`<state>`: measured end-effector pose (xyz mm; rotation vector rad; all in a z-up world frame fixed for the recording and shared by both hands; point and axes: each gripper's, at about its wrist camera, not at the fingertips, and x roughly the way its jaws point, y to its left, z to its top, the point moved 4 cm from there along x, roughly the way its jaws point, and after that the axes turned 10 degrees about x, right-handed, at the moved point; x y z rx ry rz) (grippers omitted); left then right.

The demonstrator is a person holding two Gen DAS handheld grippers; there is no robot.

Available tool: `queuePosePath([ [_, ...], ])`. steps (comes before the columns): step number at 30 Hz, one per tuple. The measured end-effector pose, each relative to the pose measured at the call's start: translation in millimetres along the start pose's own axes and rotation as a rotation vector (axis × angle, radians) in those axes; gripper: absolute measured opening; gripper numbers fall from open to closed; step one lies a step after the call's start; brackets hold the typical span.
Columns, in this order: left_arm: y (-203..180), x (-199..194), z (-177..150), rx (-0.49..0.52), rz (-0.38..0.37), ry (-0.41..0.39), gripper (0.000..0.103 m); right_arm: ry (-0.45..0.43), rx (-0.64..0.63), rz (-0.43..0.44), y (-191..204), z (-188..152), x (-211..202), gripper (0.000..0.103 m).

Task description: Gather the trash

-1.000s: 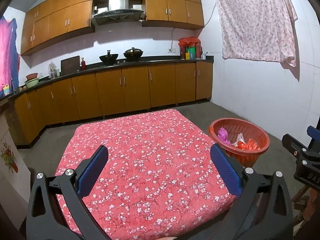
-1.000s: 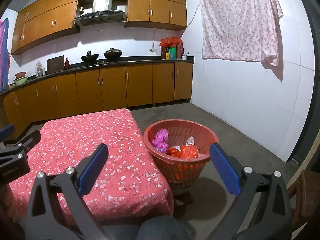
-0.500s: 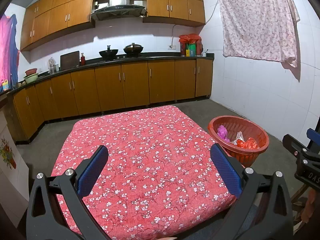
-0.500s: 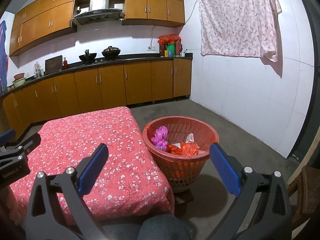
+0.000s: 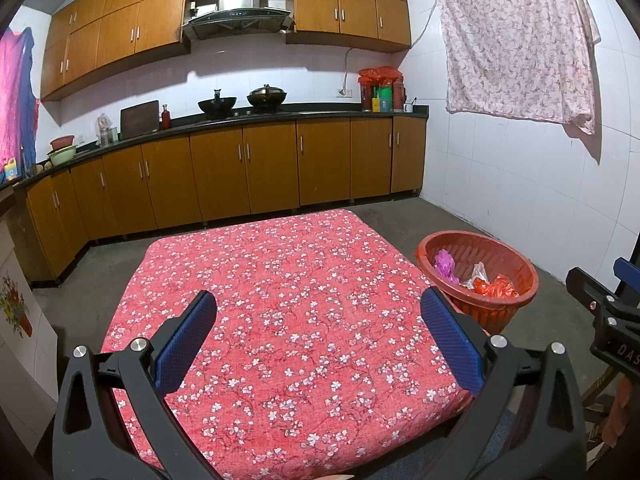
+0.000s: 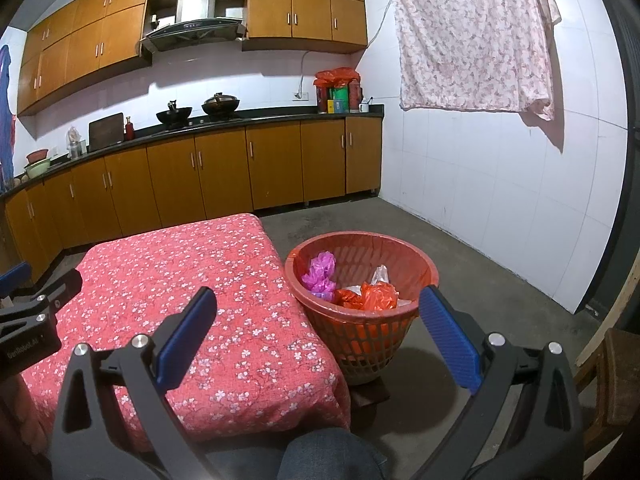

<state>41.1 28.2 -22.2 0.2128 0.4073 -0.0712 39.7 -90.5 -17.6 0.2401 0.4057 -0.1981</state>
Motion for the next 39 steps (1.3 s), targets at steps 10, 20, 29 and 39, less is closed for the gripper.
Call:
queuePosePath([
  [10, 0.1, -0.6, 0.4, 0.0, -0.001, 0.001, 0.101, -0.001, 0.008, -0.003, 0.7, -2.5, 0.2, 0.099],
  [20, -0.5, -0.9, 0.8, 0.0, -0.001, 0.002, 0.101, 0.001, 0.011, -0.001, 0.3, -3.7, 0.4, 0.099],
  [29, -1.1, -1.2, 0.5, -0.001, -0.002, 0.005, 0.101, 0.002, 0.011, -0.002, -0.1, -3.1, 0.3, 0.099],
  [39, -1.5, 0.2, -1.2, -0.001, -0.003, 0.008, 0.101, 0.003, 0.012, -0.002, 0.5, -3.5, -0.2, 0.099],
])
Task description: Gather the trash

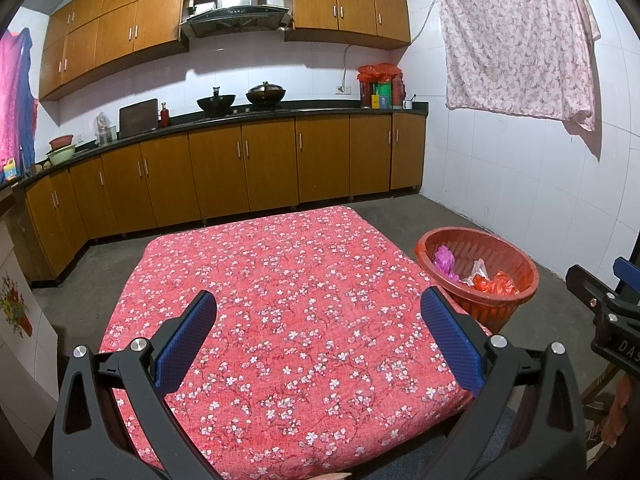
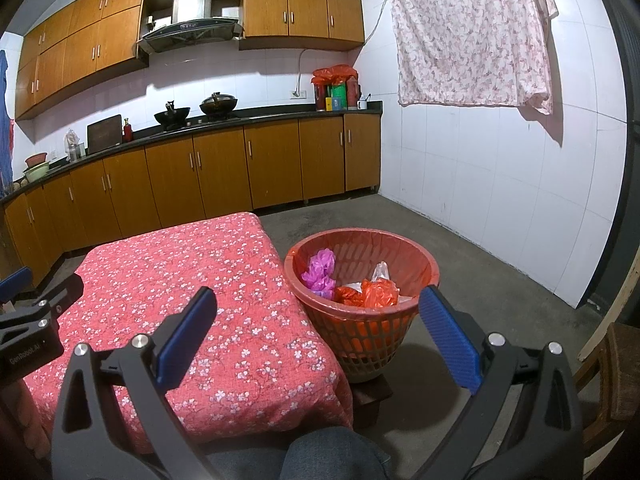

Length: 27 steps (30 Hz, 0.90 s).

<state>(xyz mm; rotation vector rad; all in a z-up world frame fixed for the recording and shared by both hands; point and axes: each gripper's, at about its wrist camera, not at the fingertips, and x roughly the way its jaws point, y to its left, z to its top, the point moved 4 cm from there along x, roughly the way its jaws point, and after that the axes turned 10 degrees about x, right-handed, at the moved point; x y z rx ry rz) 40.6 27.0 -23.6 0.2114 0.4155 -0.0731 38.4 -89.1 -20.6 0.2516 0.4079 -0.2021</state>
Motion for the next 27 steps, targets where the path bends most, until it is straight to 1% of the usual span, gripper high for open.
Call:
queuePosePath([
  [14, -2.5, 1.1, -6.8, 0.003, 0.003, 0.007, 0.101, 0.002, 0.002, 0.0, 1.2, -0.9, 0.0, 0.099],
  [27, -2.1, 1.2, -5.3, 0.004, 0.004, 0.01, 0.101, 0.002, 0.004, 0.0, 1.1, -0.3, -0.5, 0.099],
])
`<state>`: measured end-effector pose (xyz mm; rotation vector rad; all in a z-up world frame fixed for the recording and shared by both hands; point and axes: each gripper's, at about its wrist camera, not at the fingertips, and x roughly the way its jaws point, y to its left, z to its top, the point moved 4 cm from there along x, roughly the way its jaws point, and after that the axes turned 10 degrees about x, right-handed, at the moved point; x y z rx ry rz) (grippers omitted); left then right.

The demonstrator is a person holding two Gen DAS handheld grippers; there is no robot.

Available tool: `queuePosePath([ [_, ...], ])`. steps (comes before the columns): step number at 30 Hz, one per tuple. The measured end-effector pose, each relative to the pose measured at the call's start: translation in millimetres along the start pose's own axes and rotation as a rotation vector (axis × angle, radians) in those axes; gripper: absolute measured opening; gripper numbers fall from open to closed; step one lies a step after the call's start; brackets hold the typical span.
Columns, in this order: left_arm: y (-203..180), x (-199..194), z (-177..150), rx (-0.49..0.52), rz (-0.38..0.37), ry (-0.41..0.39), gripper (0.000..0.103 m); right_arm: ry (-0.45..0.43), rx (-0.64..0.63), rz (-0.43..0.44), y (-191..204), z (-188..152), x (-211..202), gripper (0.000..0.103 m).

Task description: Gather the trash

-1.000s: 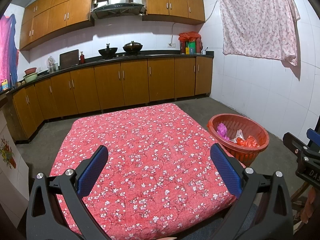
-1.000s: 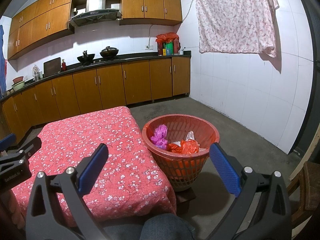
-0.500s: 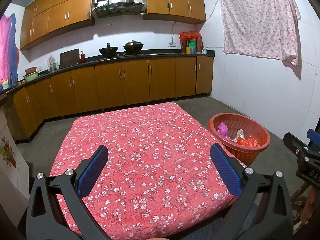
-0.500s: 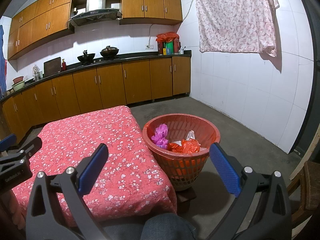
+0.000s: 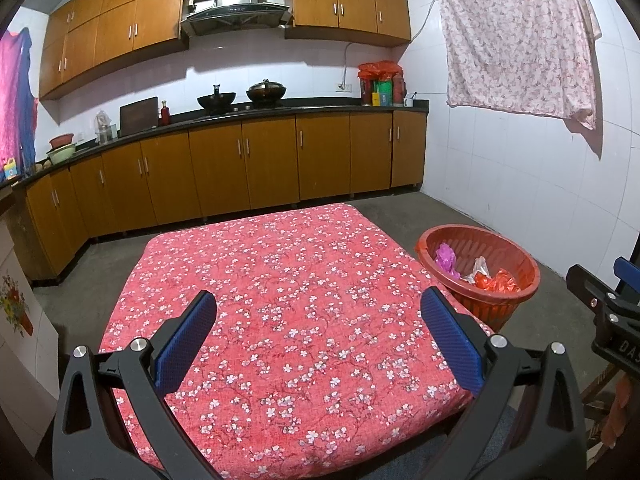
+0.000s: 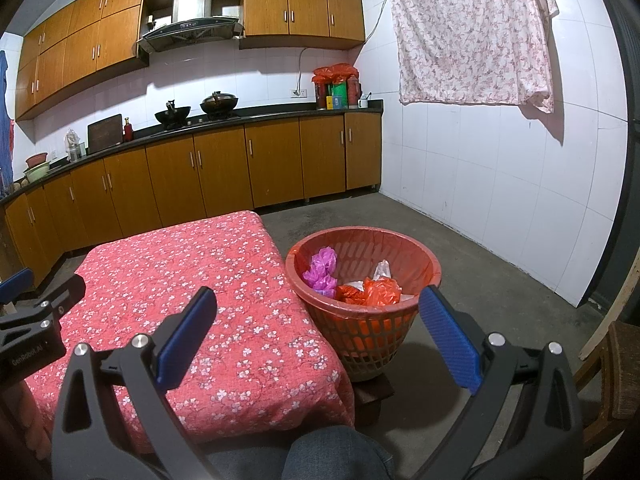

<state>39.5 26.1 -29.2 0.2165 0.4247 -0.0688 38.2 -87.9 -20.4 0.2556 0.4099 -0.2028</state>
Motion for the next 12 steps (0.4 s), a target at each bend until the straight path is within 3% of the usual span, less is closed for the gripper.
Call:
queuePosePath([
  [12, 1.3, 0.3, 1.9, -0.004, -0.005, 0.004, 0.101, 0.0, 0.002, 0.001, 0.6, -1.6, 0.8, 0.099],
])
